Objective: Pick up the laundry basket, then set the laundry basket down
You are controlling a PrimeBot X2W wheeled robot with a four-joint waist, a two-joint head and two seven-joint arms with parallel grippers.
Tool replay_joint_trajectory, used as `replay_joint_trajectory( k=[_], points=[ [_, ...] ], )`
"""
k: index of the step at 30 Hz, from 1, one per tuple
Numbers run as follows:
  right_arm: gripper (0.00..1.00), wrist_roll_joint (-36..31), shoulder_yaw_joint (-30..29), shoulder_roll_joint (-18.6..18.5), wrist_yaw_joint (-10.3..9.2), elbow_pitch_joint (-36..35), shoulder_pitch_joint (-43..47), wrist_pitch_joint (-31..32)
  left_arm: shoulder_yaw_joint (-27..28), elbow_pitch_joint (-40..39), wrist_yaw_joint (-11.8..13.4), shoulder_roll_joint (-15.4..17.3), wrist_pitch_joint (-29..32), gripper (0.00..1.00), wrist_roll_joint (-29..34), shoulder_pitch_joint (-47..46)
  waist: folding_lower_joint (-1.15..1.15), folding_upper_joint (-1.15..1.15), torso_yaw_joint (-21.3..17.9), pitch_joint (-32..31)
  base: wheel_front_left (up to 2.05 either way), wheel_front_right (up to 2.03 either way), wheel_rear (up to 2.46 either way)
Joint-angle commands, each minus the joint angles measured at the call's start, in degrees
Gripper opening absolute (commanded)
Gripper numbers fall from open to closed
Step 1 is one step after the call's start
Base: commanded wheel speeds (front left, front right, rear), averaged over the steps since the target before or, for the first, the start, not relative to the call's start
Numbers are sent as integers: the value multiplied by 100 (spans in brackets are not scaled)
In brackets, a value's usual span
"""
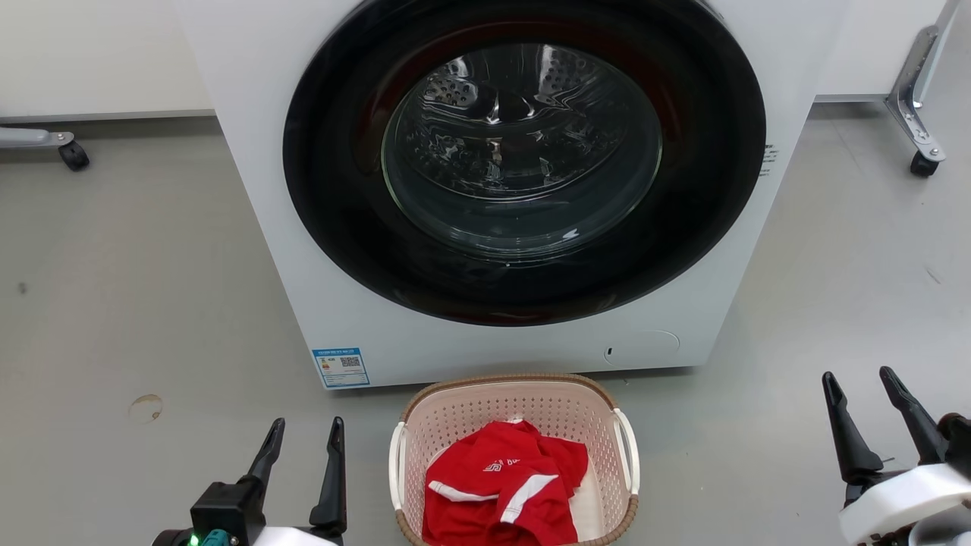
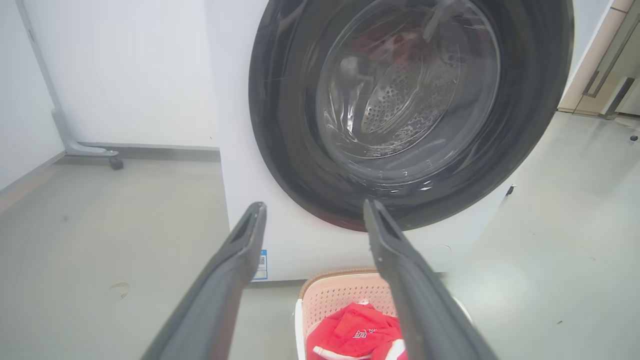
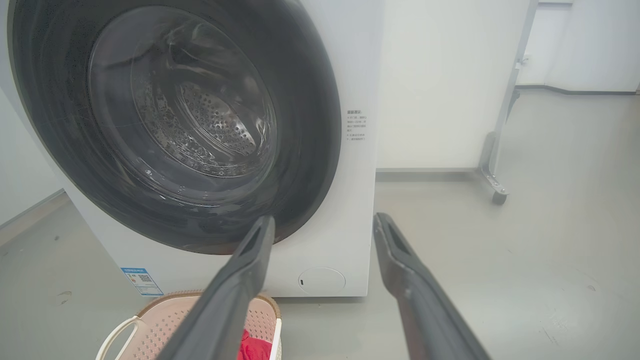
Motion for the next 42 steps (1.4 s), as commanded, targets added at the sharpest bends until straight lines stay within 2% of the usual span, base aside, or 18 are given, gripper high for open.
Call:
replay_joint_trajectory(
  k=[1, 11, 33, 42],
  points=[
    [100, -166, 129, -201, 25, -178, -188, -117, 110, -145, 53, 57, -114, 100, 192, -134, 0, 0, 4, 0, 0, 0, 0],
    [100, -744, 247, -263, 28, -238, -180, -281, 10, -140, 93, 66, -278, 100, 859, -120, 0, 0, 6, -15, 0, 0, 0],
    [100, -666, 268, -235, 28, -60, -166, -257, 44, 203, 84, 58, -261, 100, 724, -151, 0, 0, -19, -72, 0, 0, 0],
    [100, -487, 355, -313, 28, 115, -337, 98, 42, 217, 51, 89, 175, 100, 545, -240, 0, 0, -45, -91, 0, 0, 0]
  ],
)
